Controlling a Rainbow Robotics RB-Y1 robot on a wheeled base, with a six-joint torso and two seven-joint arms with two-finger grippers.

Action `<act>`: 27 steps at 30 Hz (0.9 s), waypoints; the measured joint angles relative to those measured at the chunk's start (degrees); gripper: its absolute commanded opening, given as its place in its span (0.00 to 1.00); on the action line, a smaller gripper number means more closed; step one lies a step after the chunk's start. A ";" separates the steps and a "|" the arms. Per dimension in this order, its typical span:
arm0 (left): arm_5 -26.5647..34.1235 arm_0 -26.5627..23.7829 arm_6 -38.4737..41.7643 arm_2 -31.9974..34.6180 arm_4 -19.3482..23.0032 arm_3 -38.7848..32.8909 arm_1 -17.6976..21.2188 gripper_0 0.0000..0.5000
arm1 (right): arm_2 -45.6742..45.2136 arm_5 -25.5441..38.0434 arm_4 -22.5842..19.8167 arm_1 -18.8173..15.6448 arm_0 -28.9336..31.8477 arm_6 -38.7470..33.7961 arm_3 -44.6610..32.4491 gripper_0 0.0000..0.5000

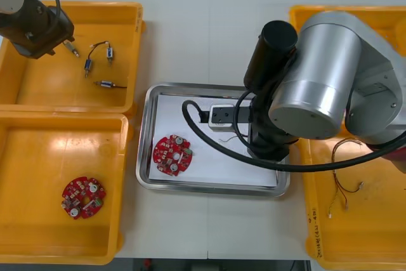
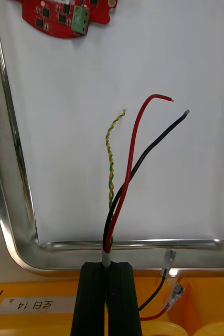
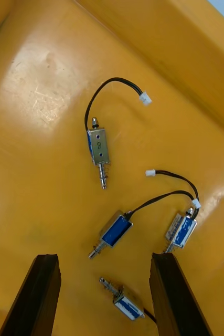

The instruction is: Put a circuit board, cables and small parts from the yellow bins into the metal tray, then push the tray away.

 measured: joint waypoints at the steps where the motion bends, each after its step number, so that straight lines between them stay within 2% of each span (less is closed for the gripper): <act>1: -0.29 -0.39 -0.01 0.00 -0.11 0.85 -0.07 1.00 | 1.06 -0.08 0.73 0.01 0.00 0.11 0.41 0.00; 8: -3.26 -2.24 -0.04 -0.02 -0.67 4.93 -0.60 1.00 | 6.90 -4.09 2.22 0.26 -0.02 0.17 3.63 0.00; 16: -11.99 -4.45 -0.05 -3.74 -1.04 12.81 -0.79 1.00 | 8.10 -8.68 2.30 1.53 0.02 0.18 8.79 0.00; 22: -16.99 -5.80 -0.05 -7.89 -3.34 17.51 -1.28 1.00 | 11.78 -11.12 5.60 1.55 0.04 0.18 9.25 0.00; 27: -19.25 -5.97 -0.05 -9.53 -5.26 19.17 -2.19 1.00 | 13.00 -11.14 5.63 1.56 0.22 0.18 10.24 0.00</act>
